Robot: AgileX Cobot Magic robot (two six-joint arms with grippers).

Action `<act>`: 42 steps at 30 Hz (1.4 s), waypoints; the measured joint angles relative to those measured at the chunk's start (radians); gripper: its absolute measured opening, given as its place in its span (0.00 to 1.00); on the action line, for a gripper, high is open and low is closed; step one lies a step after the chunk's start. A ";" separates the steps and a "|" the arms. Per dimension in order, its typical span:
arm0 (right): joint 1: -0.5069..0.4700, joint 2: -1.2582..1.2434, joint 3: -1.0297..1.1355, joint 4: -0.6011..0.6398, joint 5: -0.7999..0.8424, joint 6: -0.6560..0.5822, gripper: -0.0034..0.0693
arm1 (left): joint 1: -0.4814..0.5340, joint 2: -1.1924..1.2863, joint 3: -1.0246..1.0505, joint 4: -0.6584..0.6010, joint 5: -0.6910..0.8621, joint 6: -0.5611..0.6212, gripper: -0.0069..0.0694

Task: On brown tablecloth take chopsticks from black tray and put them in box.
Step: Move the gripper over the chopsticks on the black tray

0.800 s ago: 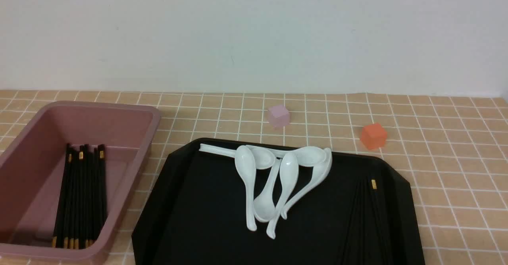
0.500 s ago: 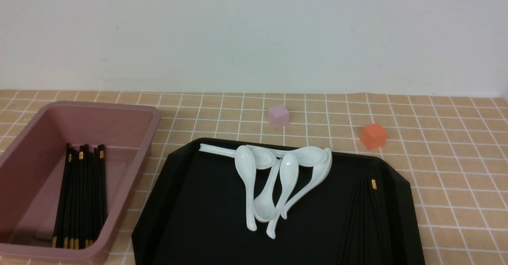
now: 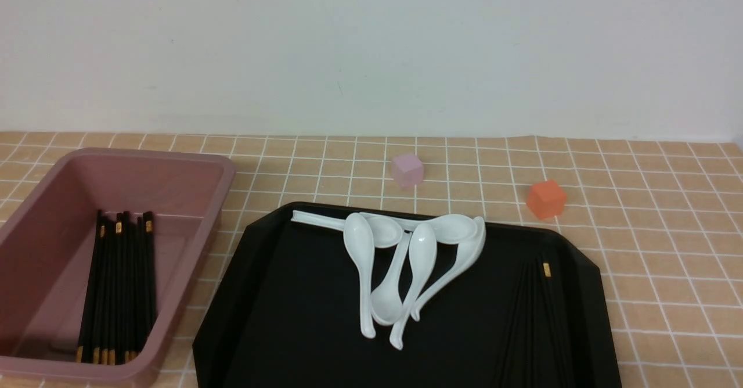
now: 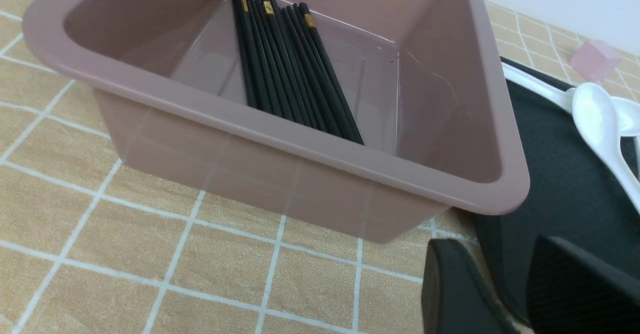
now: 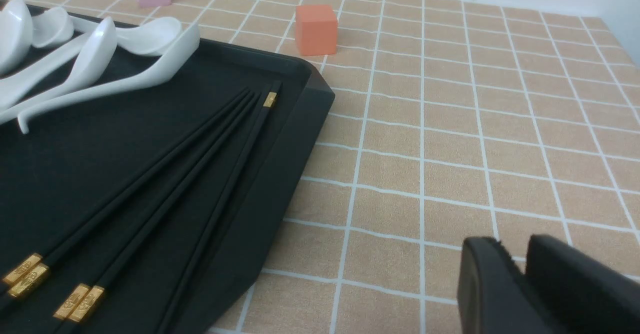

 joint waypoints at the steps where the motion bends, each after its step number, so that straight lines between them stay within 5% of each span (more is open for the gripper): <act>1: 0.000 0.000 0.000 0.000 0.000 0.000 0.24 | 0.000 0.000 0.000 0.000 0.000 0.000 0.40; 22: 0.000 0.000 0.000 0.018 -0.003 0.007 0.26 | 0.000 0.000 0.000 0.000 0.000 0.000 0.40; 32: 0.000 0.000 0.005 0.632 -0.110 0.347 0.28 | 0.000 0.000 0.000 0.000 0.000 0.000 0.40; 42: 0.000 0.000 -0.036 0.748 -0.075 0.296 0.29 | 0.000 0.000 0.000 0.000 0.000 0.000 0.40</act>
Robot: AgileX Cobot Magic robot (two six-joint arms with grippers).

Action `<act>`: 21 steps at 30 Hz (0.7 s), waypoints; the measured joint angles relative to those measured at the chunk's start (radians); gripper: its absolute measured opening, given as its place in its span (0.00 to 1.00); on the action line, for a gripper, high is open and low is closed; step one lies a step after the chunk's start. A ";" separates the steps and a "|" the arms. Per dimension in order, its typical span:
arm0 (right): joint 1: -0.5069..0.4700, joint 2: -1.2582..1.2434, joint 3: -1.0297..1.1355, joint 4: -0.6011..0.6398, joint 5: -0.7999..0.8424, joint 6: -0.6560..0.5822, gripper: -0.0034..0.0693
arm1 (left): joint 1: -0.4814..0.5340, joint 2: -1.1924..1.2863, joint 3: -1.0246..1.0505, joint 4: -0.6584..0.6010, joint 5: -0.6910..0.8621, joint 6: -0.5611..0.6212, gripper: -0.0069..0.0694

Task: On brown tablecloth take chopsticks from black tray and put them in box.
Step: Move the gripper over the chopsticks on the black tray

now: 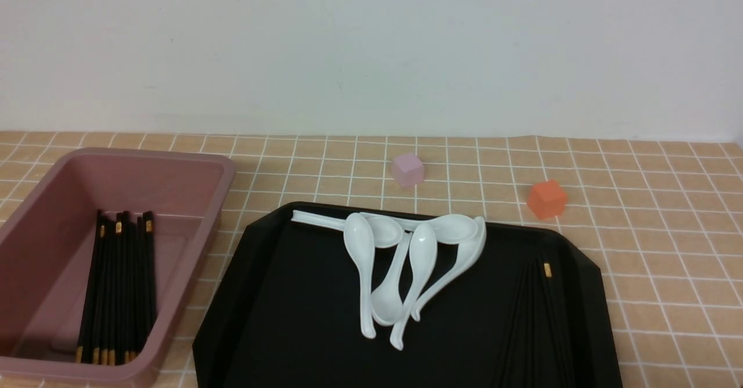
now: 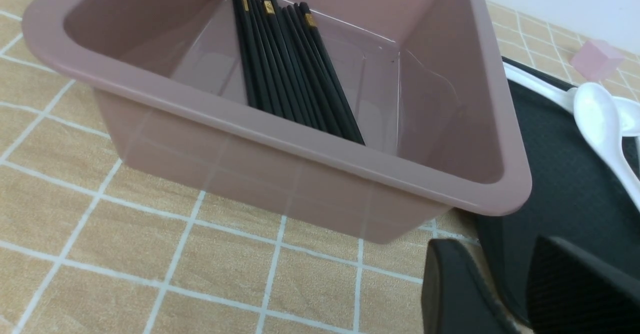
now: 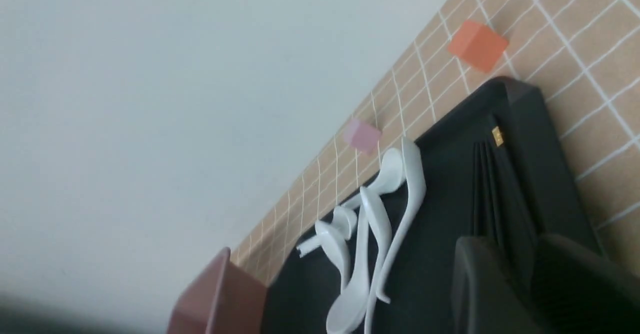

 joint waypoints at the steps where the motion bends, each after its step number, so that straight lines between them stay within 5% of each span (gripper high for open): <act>1: 0.000 0.002 -0.025 -0.003 0.014 -0.025 0.28 | 0.000 0.000 0.000 0.000 0.000 0.000 0.40; 8: 0.000 0.322 -0.353 -0.142 0.206 -0.271 0.04 | 0.000 0.000 0.000 0.000 0.000 0.000 0.40; 15: 0.003 0.918 -0.567 -0.223 0.544 -0.377 0.06 | 0.000 0.000 0.000 0.000 0.000 0.000 0.40; 21: 0.207 1.324 -0.648 -0.077 0.562 -0.487 0.12 | 0.000 0.000 0.000 0.000 0.000 0.000 0.40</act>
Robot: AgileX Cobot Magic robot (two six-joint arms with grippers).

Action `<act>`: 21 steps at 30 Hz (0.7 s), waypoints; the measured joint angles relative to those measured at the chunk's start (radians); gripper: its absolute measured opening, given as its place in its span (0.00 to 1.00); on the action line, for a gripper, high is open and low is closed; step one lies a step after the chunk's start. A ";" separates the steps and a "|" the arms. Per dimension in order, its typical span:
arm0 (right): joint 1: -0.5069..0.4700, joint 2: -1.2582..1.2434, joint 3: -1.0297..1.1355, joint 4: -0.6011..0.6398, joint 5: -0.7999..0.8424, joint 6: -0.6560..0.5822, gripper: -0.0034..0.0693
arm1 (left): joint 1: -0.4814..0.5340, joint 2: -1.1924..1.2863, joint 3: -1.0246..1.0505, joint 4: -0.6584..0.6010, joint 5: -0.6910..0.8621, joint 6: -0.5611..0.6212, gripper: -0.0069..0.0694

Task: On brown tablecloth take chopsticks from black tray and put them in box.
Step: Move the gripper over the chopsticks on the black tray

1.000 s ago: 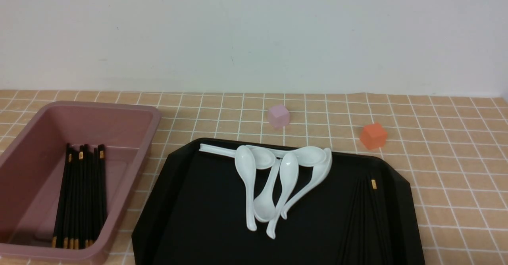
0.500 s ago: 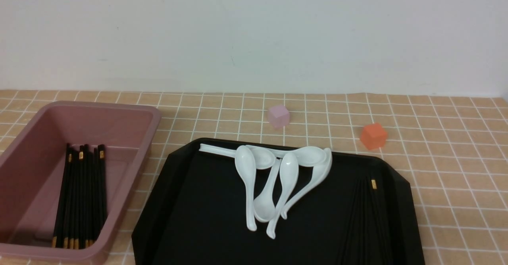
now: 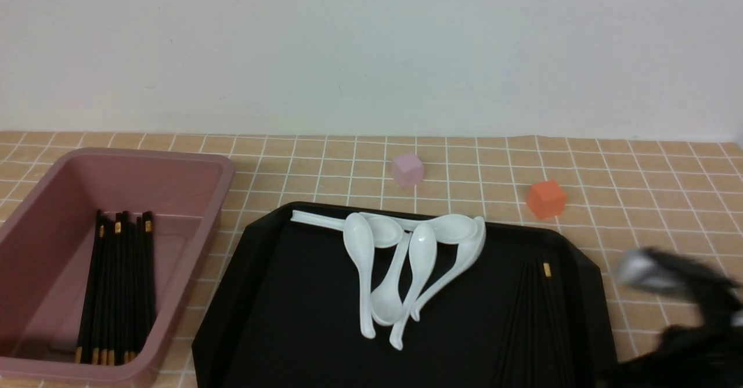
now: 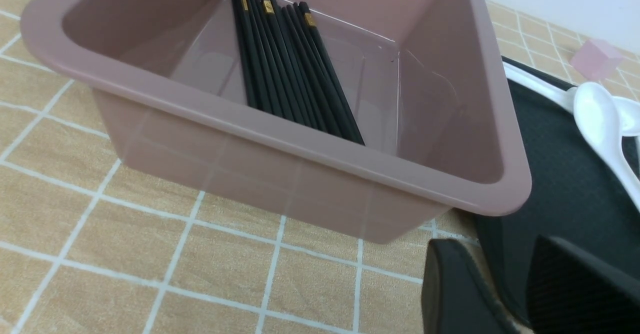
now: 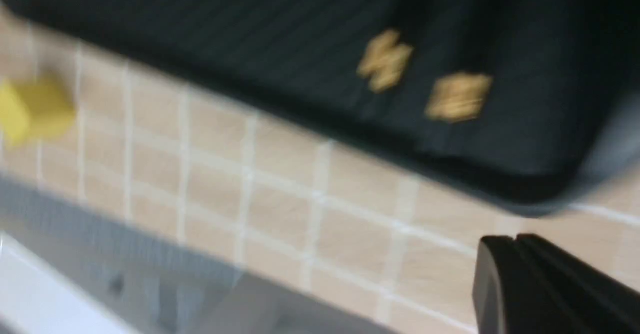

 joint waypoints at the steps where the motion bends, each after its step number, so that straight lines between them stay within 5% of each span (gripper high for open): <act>1: 0.032 0.027 -0.010 0.002 -0.011 0.007 0.12 | 0.000 0.000 0.000 0.000 0.000 0.000 0.40; 5: 0.210 0.150 -0.107 -0.068 -0.099 0.194 0.16 | 0.000 0.000 0.000 0.000 0.000 0.000 0.40; 14: 0.374 0.284 -0.279 -0.507 -0.151 0.817 0.39 | 0.000 0.000 0.000 0.000 0.000 0.000 0.40; 21: 0.385 0.396 -0.288 -0.601 -0.160 0.986 0.51 | 0.000 0.000 0.000 0.000 0.001 0.000 0.40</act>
